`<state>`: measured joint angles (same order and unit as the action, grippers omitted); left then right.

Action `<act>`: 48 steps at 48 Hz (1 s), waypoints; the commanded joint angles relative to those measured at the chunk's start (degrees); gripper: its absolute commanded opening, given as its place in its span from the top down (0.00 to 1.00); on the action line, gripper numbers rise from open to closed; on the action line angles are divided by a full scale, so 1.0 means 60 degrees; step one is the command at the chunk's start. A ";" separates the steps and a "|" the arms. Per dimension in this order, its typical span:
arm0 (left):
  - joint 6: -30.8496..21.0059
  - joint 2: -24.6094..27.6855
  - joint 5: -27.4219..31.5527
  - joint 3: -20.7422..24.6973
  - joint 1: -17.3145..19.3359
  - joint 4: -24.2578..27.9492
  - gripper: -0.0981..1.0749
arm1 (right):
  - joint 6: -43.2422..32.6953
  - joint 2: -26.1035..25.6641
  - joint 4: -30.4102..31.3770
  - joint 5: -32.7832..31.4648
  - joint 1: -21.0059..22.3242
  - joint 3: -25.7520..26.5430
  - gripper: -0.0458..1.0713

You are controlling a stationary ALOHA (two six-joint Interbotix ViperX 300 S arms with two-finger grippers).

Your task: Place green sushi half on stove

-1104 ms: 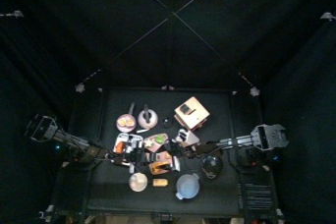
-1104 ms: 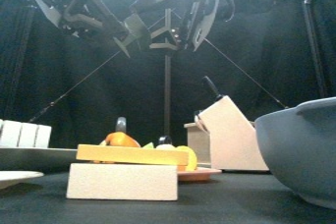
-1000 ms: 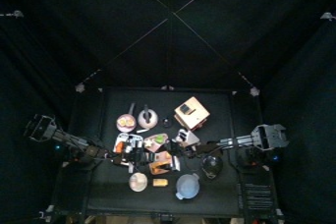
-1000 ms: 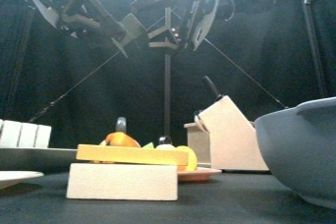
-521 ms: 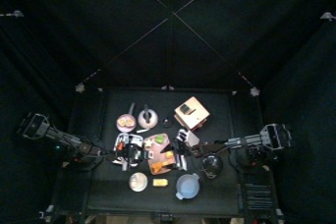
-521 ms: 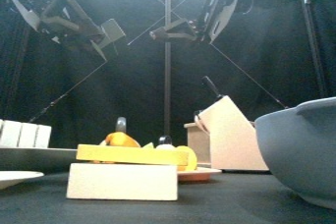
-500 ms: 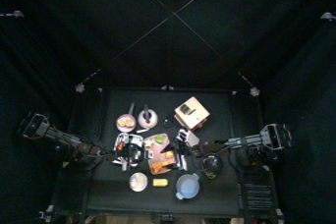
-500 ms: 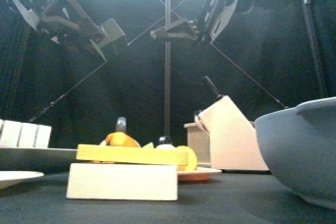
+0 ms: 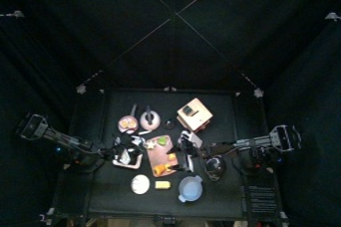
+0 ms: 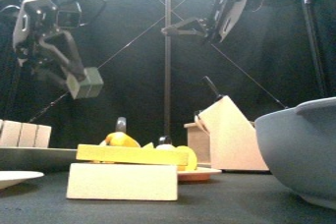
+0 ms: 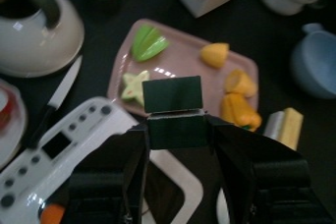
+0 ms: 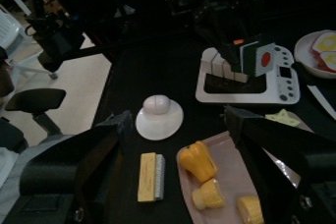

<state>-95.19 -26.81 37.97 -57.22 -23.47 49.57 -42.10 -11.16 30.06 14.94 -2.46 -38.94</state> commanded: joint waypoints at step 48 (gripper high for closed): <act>0.1260 0.2168 0.1948 0.1831 -0.0176 -0.2461 0.17 | -0.0029 -0.0132 -0.0044 0.0029 0.0044 0.0059 0.03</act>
<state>-87.63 -13.01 49.57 -47.55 -24.43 34.54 -42.28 -11.07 29.88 14.94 -2.37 -39.11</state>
